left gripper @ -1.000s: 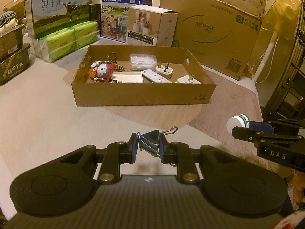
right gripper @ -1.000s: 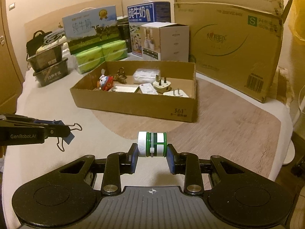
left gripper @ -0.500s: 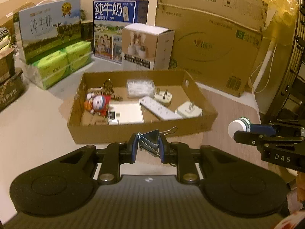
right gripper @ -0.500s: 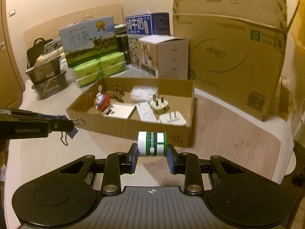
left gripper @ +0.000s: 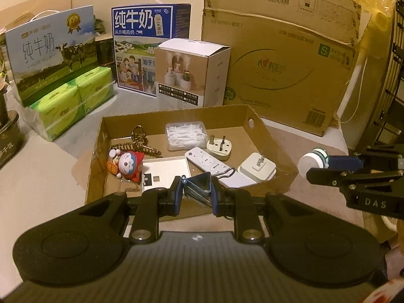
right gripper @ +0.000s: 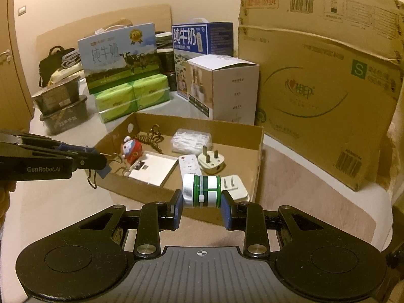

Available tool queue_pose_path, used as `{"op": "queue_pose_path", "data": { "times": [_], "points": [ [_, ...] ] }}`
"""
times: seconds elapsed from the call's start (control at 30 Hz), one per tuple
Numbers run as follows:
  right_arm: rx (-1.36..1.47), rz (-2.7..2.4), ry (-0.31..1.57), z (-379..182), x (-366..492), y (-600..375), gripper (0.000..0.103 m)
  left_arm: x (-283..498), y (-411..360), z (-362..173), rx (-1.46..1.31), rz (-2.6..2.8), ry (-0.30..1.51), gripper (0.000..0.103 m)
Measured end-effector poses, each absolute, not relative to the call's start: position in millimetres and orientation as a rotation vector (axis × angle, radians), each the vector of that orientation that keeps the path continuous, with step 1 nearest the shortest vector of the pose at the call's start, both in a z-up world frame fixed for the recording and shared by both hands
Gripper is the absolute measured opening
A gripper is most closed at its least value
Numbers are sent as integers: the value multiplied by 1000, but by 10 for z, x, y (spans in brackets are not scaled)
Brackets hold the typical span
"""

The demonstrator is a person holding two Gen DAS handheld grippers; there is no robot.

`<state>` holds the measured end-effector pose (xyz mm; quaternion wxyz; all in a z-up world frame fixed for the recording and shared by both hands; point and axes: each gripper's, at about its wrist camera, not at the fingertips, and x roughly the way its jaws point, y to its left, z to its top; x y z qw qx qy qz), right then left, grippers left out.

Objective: Organize rigid objects
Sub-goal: 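Carry the binder clip into the box with the left gripper while the right carries the tape roll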

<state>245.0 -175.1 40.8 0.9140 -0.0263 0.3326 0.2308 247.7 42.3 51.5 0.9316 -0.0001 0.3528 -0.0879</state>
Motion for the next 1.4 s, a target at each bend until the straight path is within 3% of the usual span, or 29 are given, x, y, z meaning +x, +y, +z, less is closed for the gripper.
{"op": "queue_pose_path", "data": {
  "times": [1.4],
  "points": [
    [-94, 491, 831, 298, 4127, -1652, 32, 3855, 630, 195, -8, -188, 867, 20]
  ]
}}
